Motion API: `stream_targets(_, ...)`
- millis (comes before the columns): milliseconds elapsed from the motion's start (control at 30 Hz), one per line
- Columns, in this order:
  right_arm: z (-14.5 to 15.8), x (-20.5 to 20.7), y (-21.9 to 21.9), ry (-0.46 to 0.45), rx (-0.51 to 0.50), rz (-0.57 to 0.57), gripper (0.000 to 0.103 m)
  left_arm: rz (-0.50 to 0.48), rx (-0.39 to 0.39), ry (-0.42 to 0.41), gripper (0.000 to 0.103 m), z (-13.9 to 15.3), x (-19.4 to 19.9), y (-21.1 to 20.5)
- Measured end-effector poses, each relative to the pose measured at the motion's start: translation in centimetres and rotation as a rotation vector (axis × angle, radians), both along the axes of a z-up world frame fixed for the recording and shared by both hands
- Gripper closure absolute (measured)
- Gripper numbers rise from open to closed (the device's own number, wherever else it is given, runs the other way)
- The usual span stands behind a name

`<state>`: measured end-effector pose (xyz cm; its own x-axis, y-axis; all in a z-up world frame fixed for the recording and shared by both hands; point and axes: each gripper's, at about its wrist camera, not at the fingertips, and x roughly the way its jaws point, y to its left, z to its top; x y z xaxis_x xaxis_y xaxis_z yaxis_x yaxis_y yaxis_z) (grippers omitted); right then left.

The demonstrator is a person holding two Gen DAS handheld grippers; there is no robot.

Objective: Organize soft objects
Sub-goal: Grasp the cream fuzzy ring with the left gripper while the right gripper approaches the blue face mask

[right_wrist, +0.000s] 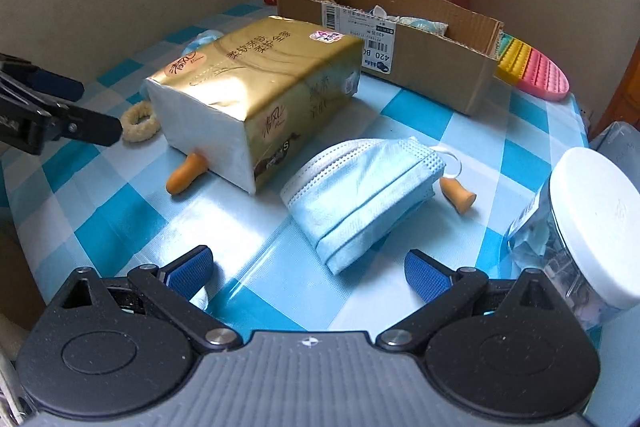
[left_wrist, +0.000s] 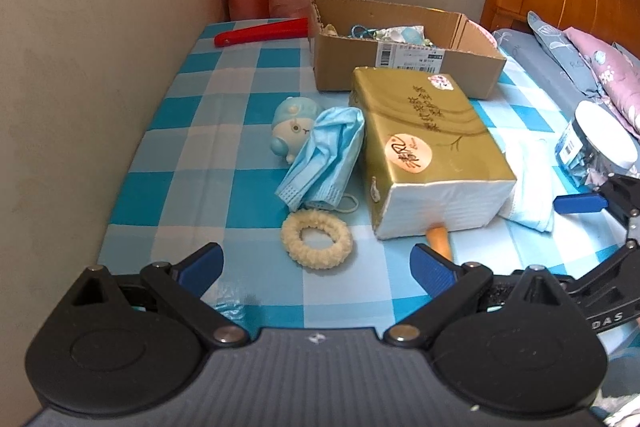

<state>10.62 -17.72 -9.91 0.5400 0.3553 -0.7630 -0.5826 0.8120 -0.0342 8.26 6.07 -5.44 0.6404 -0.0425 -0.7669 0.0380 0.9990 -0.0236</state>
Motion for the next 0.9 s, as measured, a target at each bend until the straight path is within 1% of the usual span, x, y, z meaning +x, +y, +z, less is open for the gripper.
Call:
stream_targets(133, -0.1, -0.3, 0.0, -0.013, 0.007, -0.008, 0.000, -0.002, 0.023, 0.002, 0.004, -1.0, 0.7, 0.2)
stream_targets(300, -0.1, -0.5, -0.1, -0.027, 0.018, -0.018, 0.000, 0.018, -0.008, 0.027, 0.004, -2.4, 1.5, 0.8)
stream_targets(367, -0.2, -0.6, -0.1, -0.031, 0.020, -0.019, 0.000, 0.024, -0.002, 0.033, 0.004, -2.9, 1.7, 0.9)
stream_targets(533, -0.3, -0.7, -0.2, -0.037, 0.025, -0.020, 0.000, 0.025, 0.016, 0.019, 0.004, -3.3, 2.1, 1.0)
stream_targets(633, -0.3, -0.7, -0.2, -0.039, 0.026, -0.025, 0.000, 0.029, 0.013, 0.004, 0.005, -3.4, 2.3, 1.0)
stream_targets(733, -0.3, -0.8, -0.2, -0.042, 0.028, -0.027, 0.000, 0.015, 0.010, -0.010, 0.011, -3.4, 2.3, 1.0)
stream_targets(800, -0.3, -0.8, -0.2, -0.043, 0.029, -0.028, 0.000, 0.005, 0.009, -0.021, 0.021, -3.2, 2.3, 0.8)
stream_targets(833, -0.3, -0.8, -0.2, -0.043, 0.030, -0.029, 0.000, -0.003, 0.009, -0.027, 0.023, -3.2, 2.2, 0.7)
stream_targets(900, -0.3, -0.8, -0.2, -0.043, 0.030, -0.029, 0.000, -0.015, 0.009, -0.034, 0.031, -3.0, 2.2, 0.6)
